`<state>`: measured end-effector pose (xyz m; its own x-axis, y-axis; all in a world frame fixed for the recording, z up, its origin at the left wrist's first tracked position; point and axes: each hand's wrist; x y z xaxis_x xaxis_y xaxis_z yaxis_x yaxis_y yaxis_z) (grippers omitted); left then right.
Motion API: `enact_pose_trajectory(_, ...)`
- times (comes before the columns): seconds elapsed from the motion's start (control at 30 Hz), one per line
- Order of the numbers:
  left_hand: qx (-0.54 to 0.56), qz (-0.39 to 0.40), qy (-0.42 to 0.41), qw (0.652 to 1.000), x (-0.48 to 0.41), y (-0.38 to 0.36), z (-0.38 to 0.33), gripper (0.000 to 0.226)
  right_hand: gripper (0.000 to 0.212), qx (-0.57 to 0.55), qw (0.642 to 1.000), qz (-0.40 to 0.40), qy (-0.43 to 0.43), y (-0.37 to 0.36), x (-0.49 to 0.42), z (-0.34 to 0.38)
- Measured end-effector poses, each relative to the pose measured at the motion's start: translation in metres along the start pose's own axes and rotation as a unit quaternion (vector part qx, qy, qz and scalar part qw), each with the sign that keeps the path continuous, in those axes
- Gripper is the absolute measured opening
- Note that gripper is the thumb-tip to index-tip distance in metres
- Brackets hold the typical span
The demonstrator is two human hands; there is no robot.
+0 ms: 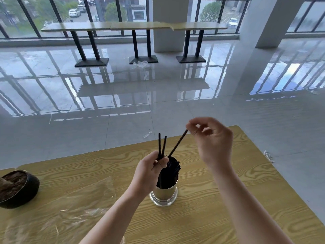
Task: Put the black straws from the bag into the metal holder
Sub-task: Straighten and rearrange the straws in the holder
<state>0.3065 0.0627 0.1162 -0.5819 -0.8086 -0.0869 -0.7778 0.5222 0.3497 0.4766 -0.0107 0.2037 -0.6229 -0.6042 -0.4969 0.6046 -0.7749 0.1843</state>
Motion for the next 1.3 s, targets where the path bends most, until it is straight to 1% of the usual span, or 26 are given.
enact_pose_trajectory(0.1,0.104,-0.053,0.062,0.991,-0.003,0.004,0.001,0.016,0.021,-0.095,0.992,-0.077,-0.008,0.017,-0.008,0.003)
enact_pose_trajectory(0.17,0.192,-0.107,0.105,0.97,-0.004,0.009,0.002,0.018,0.014,-0.134,0.983,-0.121,-0.018,0.027,-0.007,0.0)
enact_pose_trajectory(0.2,0.233,-0.129,0.125,0.956,-0.004,0.011,0.001,0.02,0.011,-0.155,0.977,-0.14,-0.037,0.03,-0.004,-0.003)
enact_pose_trajectory(0.23,0.271,-0.142,0.14,0.942,-0.003,0.012,0.0,0.022,0.01,-0.175,0.97,-0.154,-0.065,0.03,0.001,-0.006)
enact_pose_trajectory(0.3,0.33,-0.138,0.153,0.921,-0.001,0.012,-0.004,0.023,0.011,-0.226,0.951,-0.153,-0.145,0.024,0.018,-0.014)
enact_pose_trajectory(0.4,0.393,-0.104,0.146,0.902,-0.003,0.006,-0.016,0.023,0.009,-0.309,0.905,-0.109,-0.272,0.003,0.057,-0.02)
enact_pose_trajectory(0.47,0.418,-0.088,0.123,0.896,-0.005,0.005,-0.022,0.024,0.01,-0.311,0.89,-0.074,-0.326,-0.011,0.083,-0.022)
enact_pose_trajectory(0.53,0.42,-0.076,0.096,0.899,-0.005,0.007,-0.024,0.026,0.008,-0.293,0.887,-0.057,-0.353,-0.021,0.1,-0.024)
enact_pose_trajectory(0.67,0.399,-0.059,0.074,0.912,0.0,0.011,-0.019,0.024,0.011,-0.283,0.872,-0.107,-0.384,-0.027,0.109,-0.03)
enact_pose_trajectory(0.73,0.403,-0.057,0.073,0.91,0.002,0.011,-0.017,0.024,0.011,-0.272,0.873,-0.102,-0.391,-0.027,0.111,-0.033)
enact_pose_trajectory(0.83,0.407,-0.06,0.08,0.908,0.002,0.012,-0.016,0.023,0.013,-0.231,0.891,-0.073,-0.384,-0.027,0.114,-0.036)
enact_pose_trajectory(0.9,0.387,-0.07,0.082,0.916,0.0,0.013,-0.015,0.021,0.018,-0.177,0.91,-0.039,-0.373,-0.026,0.115,-0.037)
enact_pose_trajectory(0.93,0.359,-0.079,0.079,0.927,-0.001,0.014,-0.015,0.019,0.019,-0.138,0.922,-0.015,-0.361,-0.024,0.114,-0.038)
enact_pose_trajectory(0.97,0.312,-0.09,0.072,0.943,-0.001,0.014,-0.015,0.016,0.018,-0.091,0.935,0.011,-0.342,-0.023,0.111,-0.038)
enact_pose_trajectory(1.03,0.175,-0.096,0.034,0.979,-0.001,0.014,-0.016,0.013,0.014,0.004,0.96,0.062,-0.272,-0.018,0.102,-0.035)
enact_pose_trajectory(1.07,0.106,-0.088,0.005,0.99,-0.001,0.013,-0.017,0.014,0.019,0.034,0.968,0.088,-0.231,-0.015,0.094,-0.031)
enact_pose_trajectory(1.1,0.051,-0.073,-0.023,0.996,-0.001,0.011,-0.018,0.016,0.034,0.047,0.972,0.117,-0.199,-0.012,0.085,-0.027)
enact_pose_trajectory(1.13,0.009,-0.051,-0.044,0.998,-0.001,0.01,-0.02,0.02,0.051,0.038,0.971,0.148,-0.181,-0.01,0.074,-0.022)
enact_pose_trajectory(1.17,-0.029,-0.028,-0.062,0.997,0.0,0.008,-0.023,0.026,0.063,0.021,0.969,0.177,-0.17,-0.008,0.063,-0.016)
enact_pose_trajectory(1.2,-0.065,-0.002,-0.076,0.995,0.0,0.005,-0.025,0.032,0.069,0.009,0.968,0.2,-0.154,-0.006,0.053,-0.011)
enact_pose_trajectory(1.23,-0.096,0.022,-0.085,0.991,0.001,0.002,-0.027,0.036,0.069,0.008,0.967,0.216,-0.134,-0.005,0.043,-0.006)
enact_pose_trajectory(1.3,-0.133,0.057,-0.084,0.986,0.002,-0.001,-0.029,0.031,0.052,0.034,0.967,0.231,-0.105,-0.003,0.029,-0.002)
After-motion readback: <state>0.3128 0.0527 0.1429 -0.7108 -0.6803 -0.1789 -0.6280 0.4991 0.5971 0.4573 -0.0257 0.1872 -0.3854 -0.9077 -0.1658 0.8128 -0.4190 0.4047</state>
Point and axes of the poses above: each hand's wrist, its own x-axis away from the middle knuckle, its own y-axis out of the back of the hand, z = x × y, and after that the axes turned 3 degrees about -y, right-handed
